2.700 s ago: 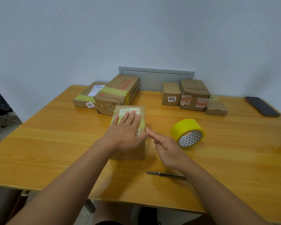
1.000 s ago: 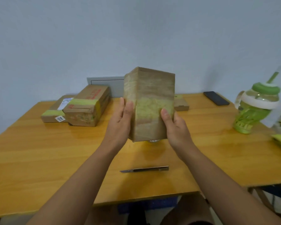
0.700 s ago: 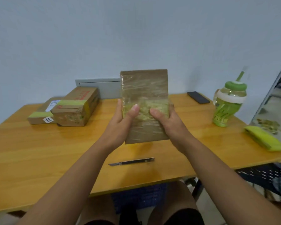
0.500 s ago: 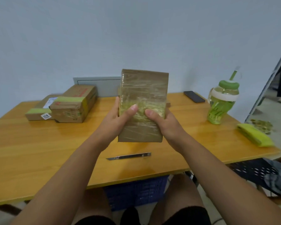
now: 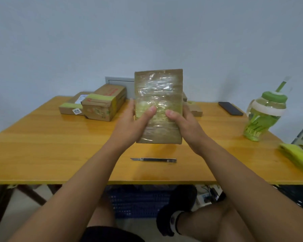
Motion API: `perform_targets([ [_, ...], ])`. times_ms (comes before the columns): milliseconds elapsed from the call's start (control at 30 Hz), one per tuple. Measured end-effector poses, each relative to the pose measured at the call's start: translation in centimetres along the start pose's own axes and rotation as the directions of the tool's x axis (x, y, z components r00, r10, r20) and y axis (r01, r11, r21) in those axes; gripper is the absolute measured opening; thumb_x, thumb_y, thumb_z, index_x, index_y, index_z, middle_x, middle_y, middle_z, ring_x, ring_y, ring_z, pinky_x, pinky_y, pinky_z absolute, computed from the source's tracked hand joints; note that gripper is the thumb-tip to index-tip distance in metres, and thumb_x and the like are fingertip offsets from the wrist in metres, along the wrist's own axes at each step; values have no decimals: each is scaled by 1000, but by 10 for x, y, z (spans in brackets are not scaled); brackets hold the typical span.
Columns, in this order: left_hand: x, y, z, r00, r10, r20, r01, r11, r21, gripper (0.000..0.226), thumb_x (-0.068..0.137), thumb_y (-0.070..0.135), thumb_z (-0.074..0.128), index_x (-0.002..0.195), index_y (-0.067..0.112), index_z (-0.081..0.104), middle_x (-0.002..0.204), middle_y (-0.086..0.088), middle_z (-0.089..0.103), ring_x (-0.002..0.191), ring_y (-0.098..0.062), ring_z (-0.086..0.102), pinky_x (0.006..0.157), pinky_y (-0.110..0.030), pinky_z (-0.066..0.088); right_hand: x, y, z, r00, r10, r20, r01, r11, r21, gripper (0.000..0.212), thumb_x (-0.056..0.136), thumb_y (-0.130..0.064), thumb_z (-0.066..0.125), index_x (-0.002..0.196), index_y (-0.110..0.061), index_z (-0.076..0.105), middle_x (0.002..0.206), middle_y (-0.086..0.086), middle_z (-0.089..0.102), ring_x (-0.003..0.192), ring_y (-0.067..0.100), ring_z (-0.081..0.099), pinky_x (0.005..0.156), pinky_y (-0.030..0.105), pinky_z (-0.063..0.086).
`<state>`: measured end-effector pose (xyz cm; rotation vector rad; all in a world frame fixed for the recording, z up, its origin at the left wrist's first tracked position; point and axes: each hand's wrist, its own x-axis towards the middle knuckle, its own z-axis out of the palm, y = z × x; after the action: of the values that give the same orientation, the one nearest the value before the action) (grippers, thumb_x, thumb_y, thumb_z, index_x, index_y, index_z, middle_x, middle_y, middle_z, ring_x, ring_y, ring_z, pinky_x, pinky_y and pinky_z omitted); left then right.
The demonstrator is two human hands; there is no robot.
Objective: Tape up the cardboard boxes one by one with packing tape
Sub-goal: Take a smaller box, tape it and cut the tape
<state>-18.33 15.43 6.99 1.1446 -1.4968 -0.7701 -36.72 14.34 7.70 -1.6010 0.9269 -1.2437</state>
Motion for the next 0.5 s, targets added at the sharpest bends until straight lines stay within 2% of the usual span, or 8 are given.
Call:
perform_targets([
  [67,-4,2,6,988,73,-135,-60,993,100,87,77,73,61,148,30,34,137,10,54,121,-8,55,98,-41,52,3,3,2,999,-13,-49,11,999,-35,57,89,-39,68,139,-30,42,123,-6,63,104,7,66,81,28,57],
  [100,-4,2,10,984,104,-145,-88,990,114,80,80,68,62,145,31,36,134,11,55,120,-8,55,95,-39,53,4,5,4,997,-15,-73,12,999,-41,59,89,-41,68,140,-31,41,124,-7,63,105,7,65,83,30,57],
  [200,-7,7,18,989,100,-106,-95,994,54,68,90,51,63,145,34,28,127,17,51,112,1,54,87,-21,49,3,11,4,997,2,-71,-2,1000,3,71,83,-55,67,144,-33,37,128,-8,60,110,6,63,88,32,56],
  [233,-7,8,17,991,86,-104,-84,996,24,69,91,48,62,148,33,25,128,17,50,110,4,53,88,-20,48,3,13,1,998,22,-57,-21,1000,17,81,80,-65,65,147,-33,32,132,-8,58,114,8,61,91,33,55],
  [300,-8,7,14,993,70,-91,-75,996,-50,73,90,47,62,150,32,24,132,15,51,115,4,53,94,-26,51,3,16,-7,996,75,-48,-74,997,27,97,72,-80,60,149,-30,29,138,-6,54,123,12,55,99,39,50],
  [333,-9,8,13,995,65,-77,-71,994,-88,73,87,48,63,149,33,26,134,14,51,117,1,54,96,-30,51,2,18,-12,995,89,-32,-88,995,50,97,70,-80,60,147,-27,34,138,-6,55,125,13,54,101,40,47],
  [400,-11,8,14,998,60,-35,-64,990,-127,71,83,49,63,144,36,30,136,10,52,121,-4,55,98,-32,52,2,21,-21,994,105,43,-111,977,180,83,73,-68,62,141,-23,46,133,-6,61,122,12,57,102,37,46],
  [500,-7,17,20,998,50,29,-46,992,-116,61,89,45,60,141,42,28,132,17,53,117,3,55,97,-26,52,4,20,-28,994,100,51,-110,951,290,68,78,-52,63,133,-13,54,125,-1,67,117,16,62,98,35,49],
])
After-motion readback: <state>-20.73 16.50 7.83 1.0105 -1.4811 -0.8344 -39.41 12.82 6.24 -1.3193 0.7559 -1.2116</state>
